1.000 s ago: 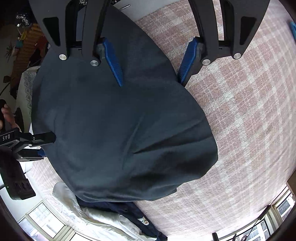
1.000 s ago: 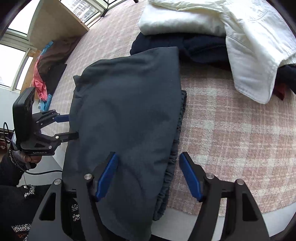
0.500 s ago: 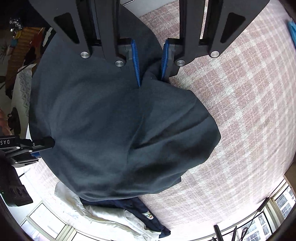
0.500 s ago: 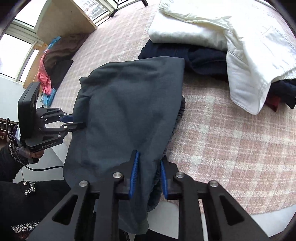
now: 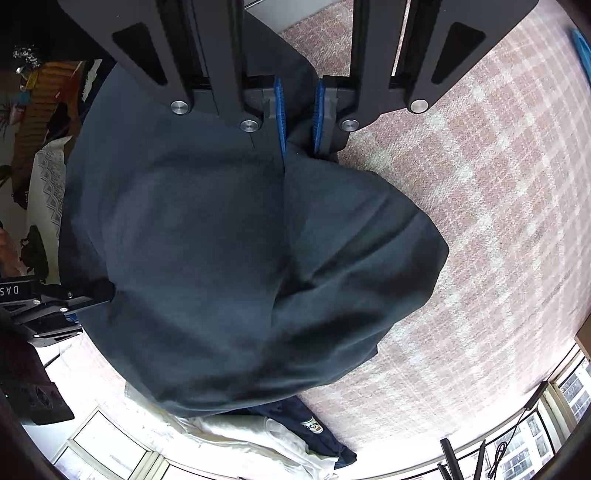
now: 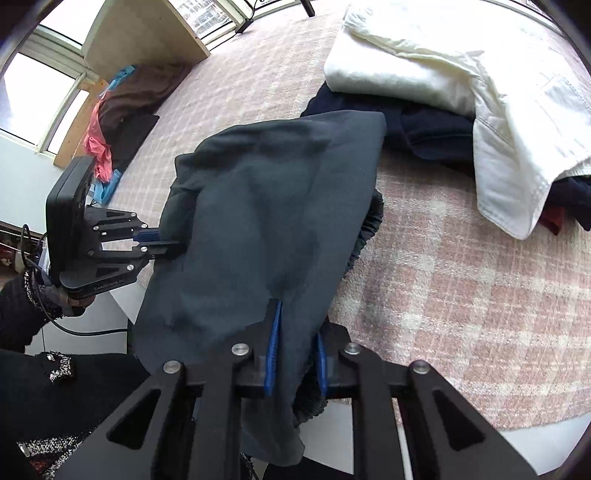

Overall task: Fold clothes
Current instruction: 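Lift the folded trousers with both grippers off the rug, then carry the trousers with both grippers over the navy-and-white stack, then lower the trousers onto the stack and open both grippers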

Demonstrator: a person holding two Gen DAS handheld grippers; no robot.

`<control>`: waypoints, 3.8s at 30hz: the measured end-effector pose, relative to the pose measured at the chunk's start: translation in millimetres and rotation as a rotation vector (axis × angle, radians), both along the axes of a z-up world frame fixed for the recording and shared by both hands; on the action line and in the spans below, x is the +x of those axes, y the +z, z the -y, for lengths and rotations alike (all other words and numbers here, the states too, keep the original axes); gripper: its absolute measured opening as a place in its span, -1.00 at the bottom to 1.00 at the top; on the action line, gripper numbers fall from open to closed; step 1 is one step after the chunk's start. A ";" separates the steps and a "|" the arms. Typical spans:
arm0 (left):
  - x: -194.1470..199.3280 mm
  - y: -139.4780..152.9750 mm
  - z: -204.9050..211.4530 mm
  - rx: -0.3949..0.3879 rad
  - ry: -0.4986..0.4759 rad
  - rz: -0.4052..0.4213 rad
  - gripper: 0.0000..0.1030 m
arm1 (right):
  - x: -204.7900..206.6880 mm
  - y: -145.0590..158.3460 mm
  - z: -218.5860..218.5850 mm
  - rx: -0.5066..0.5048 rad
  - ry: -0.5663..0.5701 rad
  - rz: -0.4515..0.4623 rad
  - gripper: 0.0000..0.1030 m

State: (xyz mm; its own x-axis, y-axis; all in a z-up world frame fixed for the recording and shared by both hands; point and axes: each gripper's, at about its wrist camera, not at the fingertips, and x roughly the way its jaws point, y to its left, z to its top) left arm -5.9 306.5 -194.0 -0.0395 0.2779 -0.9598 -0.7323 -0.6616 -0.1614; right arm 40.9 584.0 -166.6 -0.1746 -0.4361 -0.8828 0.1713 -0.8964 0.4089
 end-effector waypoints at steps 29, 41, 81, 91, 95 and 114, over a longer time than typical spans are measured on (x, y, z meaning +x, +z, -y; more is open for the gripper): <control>-18.9 77.1 67.2 0.364 0.092 0.014 -0.84 | 47.7 35.9 5.3 -0.159 -0.270 -0.123 -0.72; -43.8 166.2 25.3 0.522 -0.126 -0.124 -0.83 | 34.1 165.1 5.1 0.044 -0.401 -0.324 -0.73; -211.6 104.1 -177.0 0.311 0.075 -0.225 -0.75 | -157.5 64.1 -251.2 0.179 -0.426 -0.131 -0.29; -256.0 79.3 -275.7 0.251 -0.103 -0.234 -0.65 | -179.7 77.3 -140.8 0.124 -0.228 -0.323 -0.29; -270.6 60.0 -247.2 0.127 -0.040 -0.262 -0.63 | -158.9 17.6 -99.7 0.228 -0.050 -0.174 -0.29; -114.4 29.6 -222.5 0.274 -0.246 -0.029 -0.66 | -157.7 40.9 -177.6 0.278 -0.399 -0.287 -0.25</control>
State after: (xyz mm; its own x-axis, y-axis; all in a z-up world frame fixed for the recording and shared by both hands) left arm -120.3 529.0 -164.4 0.0339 0.5289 -0.8480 -0.8711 -0.4004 -0.2845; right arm -116.8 761.6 -125.7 -0.5281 -0.0450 -0.8480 -0.1333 -0.9818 0.1351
